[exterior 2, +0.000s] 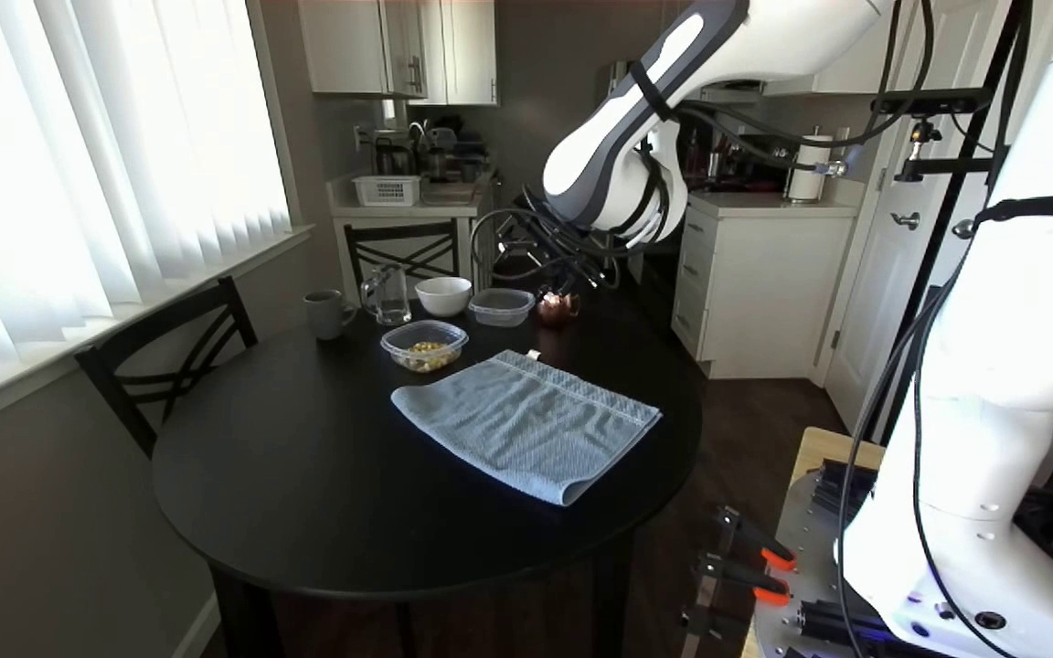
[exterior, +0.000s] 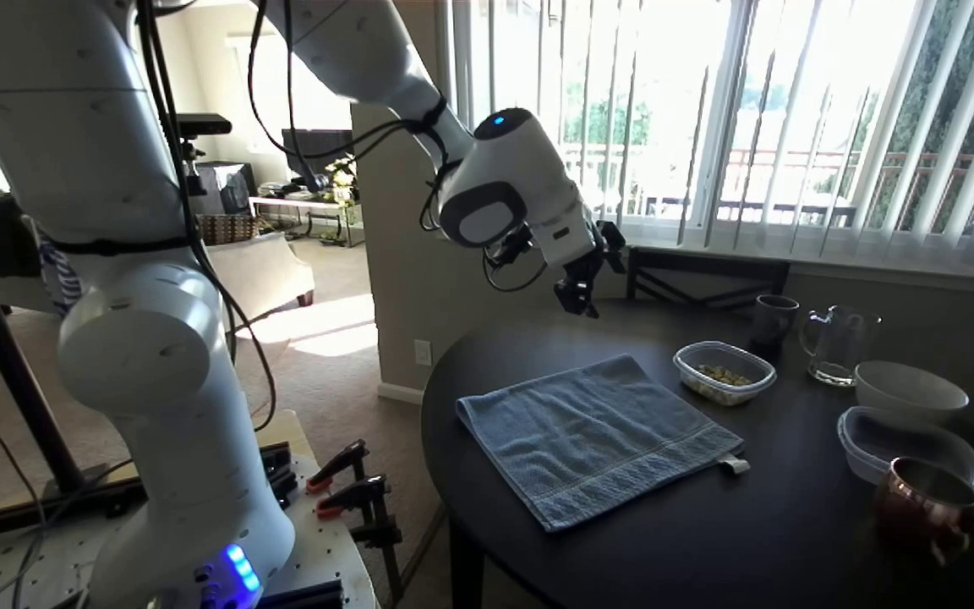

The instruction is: Pour the contents in the container on the towel

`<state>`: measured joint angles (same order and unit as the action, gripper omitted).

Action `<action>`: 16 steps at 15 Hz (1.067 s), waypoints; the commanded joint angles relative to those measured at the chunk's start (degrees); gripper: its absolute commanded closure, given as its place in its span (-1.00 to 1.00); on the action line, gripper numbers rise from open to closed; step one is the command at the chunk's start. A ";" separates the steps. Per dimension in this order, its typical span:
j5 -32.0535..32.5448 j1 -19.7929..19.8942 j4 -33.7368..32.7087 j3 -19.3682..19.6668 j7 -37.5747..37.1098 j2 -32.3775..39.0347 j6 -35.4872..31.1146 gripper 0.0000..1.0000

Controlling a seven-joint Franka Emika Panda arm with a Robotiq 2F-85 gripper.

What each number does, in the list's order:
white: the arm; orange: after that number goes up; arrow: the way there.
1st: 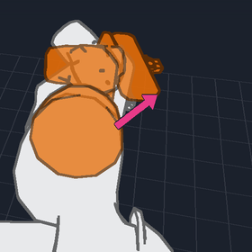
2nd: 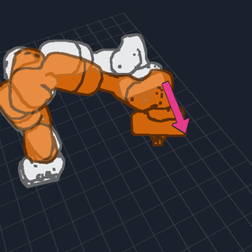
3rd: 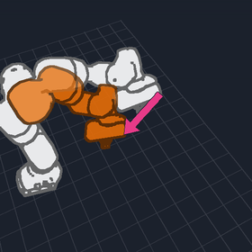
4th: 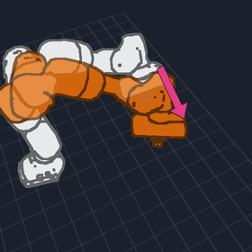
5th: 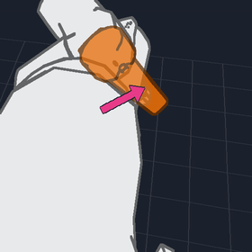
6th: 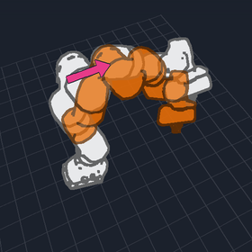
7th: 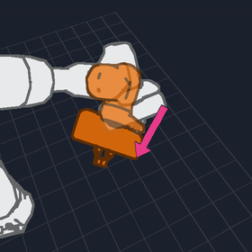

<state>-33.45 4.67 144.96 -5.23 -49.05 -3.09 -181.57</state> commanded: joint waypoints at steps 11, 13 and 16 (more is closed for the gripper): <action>3.19 1.52 -0.78 -0.96 -5.37 3.27 -3.29 -1.00; 6.61 3.30 -3.06 -0.90 -12.23 9.23 -8.92 -1.00; -0.74 -4.08 -9.19 7.62 -10.32 18.55 -15.06 -1.00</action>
<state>-28.67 6.47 142.74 -4.13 -59.07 5.21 -190.82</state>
